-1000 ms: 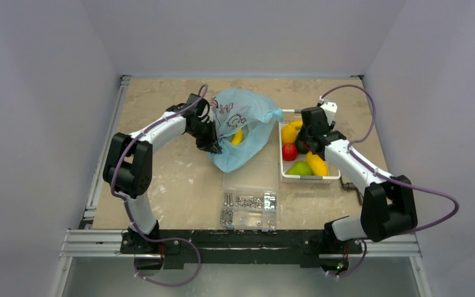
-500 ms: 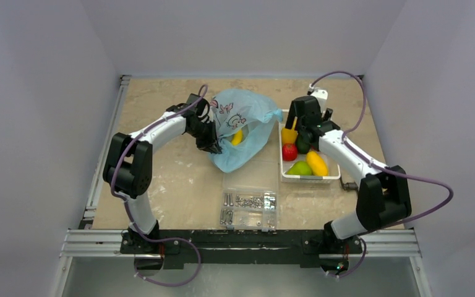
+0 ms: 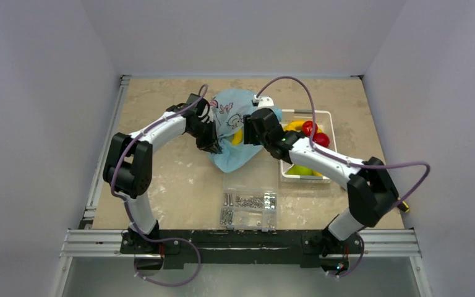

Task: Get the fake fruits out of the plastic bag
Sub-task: Adjust the plastic bag at the center of the board, then take out the fake fruit from the plastic bag.

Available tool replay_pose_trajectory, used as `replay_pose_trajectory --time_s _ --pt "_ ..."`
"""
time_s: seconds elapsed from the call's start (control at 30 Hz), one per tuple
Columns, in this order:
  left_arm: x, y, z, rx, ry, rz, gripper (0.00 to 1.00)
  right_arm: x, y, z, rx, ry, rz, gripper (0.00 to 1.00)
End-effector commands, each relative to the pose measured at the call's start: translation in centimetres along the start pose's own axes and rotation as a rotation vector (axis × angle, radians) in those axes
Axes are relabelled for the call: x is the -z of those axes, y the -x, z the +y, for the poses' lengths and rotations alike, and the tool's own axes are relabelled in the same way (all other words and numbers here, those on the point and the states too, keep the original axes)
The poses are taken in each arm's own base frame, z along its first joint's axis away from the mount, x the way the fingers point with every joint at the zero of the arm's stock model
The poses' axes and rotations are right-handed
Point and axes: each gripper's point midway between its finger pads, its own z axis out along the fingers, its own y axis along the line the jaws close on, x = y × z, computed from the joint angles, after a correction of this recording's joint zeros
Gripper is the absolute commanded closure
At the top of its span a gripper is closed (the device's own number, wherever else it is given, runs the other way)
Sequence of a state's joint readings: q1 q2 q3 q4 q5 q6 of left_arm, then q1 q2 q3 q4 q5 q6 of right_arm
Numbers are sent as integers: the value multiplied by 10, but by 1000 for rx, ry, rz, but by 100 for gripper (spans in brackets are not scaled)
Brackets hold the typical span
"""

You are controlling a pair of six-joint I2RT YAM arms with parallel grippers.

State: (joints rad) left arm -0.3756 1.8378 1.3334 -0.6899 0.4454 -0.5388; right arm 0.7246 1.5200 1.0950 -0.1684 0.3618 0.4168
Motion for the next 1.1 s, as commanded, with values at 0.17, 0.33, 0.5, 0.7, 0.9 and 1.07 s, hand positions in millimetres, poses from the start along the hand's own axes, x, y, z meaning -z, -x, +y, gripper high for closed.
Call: replay_pose_trajectory --time_s 0.17,0.33,0.5,0.7,0.9,1.07 --pt "16 11 -15 -51 -27 -56 100 -99 98 76 -25 88 -177 48" --pt "11 10 -12 -45 -20 -41 100 -127 127 89 -8 78 -206 48" --pt "13 11 -13 -41 -19 -50 100 -110 99 75 -10 88 -156 48" --pt "11 10 -16 -30 -41 -41 100 -71 64 63 7 152 -98 36" --pt "10 11 -13 -32 -26 -43 100 -49 42 56 -4 203 -89 30" --pt "11 12 -14 -33 -29 -45 100 -60 24 58 -19 216 -65 41"
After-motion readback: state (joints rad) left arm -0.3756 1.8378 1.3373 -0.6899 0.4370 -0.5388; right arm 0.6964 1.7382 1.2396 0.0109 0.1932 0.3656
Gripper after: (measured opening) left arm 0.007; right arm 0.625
